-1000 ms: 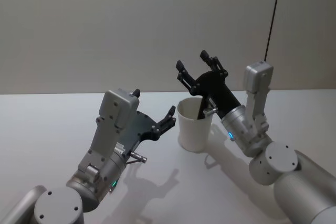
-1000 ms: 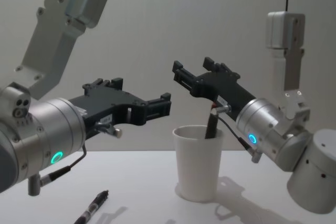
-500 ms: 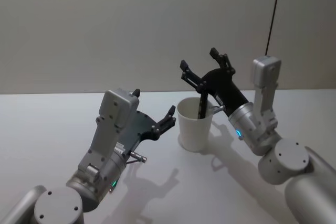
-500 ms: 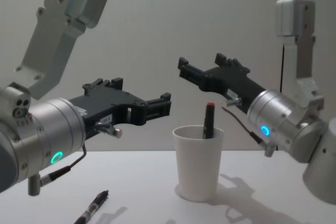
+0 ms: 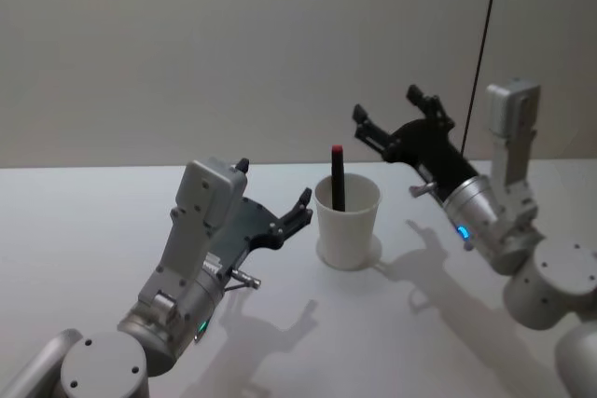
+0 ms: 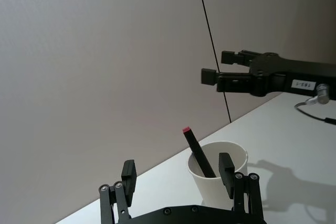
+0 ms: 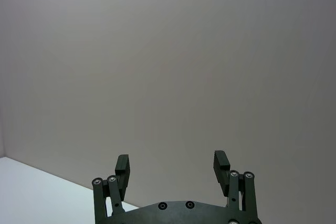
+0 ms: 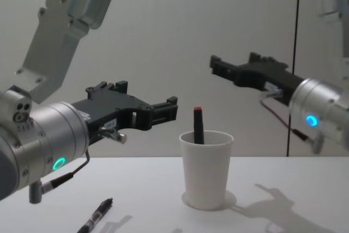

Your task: Place the pen into the pen holder.

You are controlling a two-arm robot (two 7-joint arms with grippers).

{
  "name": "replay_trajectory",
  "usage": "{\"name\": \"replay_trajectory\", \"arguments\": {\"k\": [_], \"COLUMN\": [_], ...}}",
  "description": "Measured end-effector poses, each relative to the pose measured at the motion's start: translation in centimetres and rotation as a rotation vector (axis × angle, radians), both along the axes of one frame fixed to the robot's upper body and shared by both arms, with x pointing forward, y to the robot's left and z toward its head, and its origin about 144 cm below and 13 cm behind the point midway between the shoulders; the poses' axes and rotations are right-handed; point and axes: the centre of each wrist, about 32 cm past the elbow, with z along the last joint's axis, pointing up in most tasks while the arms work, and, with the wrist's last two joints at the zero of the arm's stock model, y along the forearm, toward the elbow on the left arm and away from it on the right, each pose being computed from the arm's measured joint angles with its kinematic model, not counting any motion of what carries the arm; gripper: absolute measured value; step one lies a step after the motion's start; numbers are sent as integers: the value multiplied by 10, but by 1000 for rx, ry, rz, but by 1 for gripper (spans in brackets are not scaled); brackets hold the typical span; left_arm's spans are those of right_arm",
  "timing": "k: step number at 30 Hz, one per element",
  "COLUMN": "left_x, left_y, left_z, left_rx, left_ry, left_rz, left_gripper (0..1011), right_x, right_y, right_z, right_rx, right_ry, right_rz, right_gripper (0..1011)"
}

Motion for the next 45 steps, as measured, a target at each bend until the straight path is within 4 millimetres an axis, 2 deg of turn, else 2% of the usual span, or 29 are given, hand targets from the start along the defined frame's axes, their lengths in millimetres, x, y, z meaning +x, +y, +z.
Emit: {"name": "replay_trajectory", "arguments": {"k": [22, 45], "left_x": [0, 0], "left_y": [0, 0], "left_z": [0, 0], "left_rx": [0, 0], "left_ry": [0, 0], "left_rz": [0, 0], "left_gripper": [1002, 1002], "right_x": [-54, -94], "right_y": [-56, -86], "right_z": [29, 43], "right_rx": [-50, -96], "right_ry": [126, 268], "right_rz": [-119, -201], "right_gripper": [1002, 1002]}}
